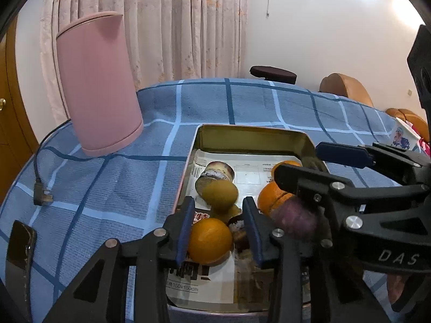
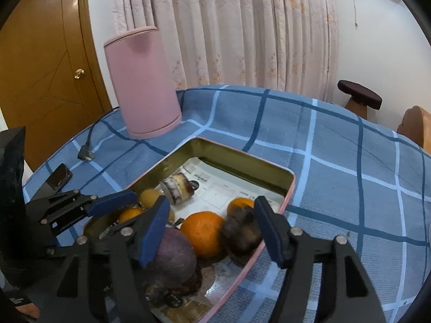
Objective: Organize fruits
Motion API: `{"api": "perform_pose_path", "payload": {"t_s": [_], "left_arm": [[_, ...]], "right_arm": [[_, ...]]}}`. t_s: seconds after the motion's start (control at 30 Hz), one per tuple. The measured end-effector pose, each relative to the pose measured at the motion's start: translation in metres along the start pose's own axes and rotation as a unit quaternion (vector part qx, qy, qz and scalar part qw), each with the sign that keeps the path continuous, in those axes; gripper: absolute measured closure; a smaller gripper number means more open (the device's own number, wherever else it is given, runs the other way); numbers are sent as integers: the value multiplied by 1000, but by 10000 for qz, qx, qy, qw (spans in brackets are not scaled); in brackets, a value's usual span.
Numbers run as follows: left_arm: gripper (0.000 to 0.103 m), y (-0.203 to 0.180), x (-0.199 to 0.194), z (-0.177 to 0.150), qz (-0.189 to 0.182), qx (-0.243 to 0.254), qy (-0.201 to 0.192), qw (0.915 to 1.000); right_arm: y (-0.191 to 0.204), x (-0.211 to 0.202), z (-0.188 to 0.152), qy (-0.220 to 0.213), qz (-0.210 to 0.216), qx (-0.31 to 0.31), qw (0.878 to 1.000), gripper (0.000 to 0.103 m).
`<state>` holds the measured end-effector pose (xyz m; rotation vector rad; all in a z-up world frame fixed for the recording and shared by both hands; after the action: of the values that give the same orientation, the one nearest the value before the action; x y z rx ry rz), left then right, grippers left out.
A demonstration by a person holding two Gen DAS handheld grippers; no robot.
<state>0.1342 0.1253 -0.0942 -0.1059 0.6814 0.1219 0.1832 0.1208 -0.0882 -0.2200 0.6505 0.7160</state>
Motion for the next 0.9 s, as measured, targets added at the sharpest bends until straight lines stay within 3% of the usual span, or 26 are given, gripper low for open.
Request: {"api": "perform_pose_path", "payload": {"t_s": [0.23,0.47,0.5,0.57,0.6,0.9], "left_arm": [[51,1,-4,2,-88,-109,-20,9999],[45,-1,-20,-3,-140,-37,-104,9998],[41,-1,-22,-2,-158,-44,-127,9998],[20,2,-30,0,10,-47,-257,9997],[19,2,-33,1,44,-44,-332,9994],[18,0,-55,12,74,-74,-568,9983]], "right_arm": [[-5,-10,2,-135,7,110,9998,32],[-24,-50,3,-620,-263,338,9972,12],[-29,-56,2,-698,-348,395,9962,9],[-35,-63,0,-755,-424,452,9952,7],[-36,-65,-1,-759,-435,469,9951,7],[-35,-85,-3,-918,-609,419,9930,4]]}}
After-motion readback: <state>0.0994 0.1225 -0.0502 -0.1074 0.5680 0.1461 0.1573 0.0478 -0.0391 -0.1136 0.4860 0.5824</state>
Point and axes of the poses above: each gripper's, at about its wrist camera, not at the fingertips, and x roughly the way its jaws point, y to its left, z to its top, the point moved 9 cm from there along x, roughly the way its jaws point, and after that the axes turned 3 degrees about -z, right-handed, at the moved point
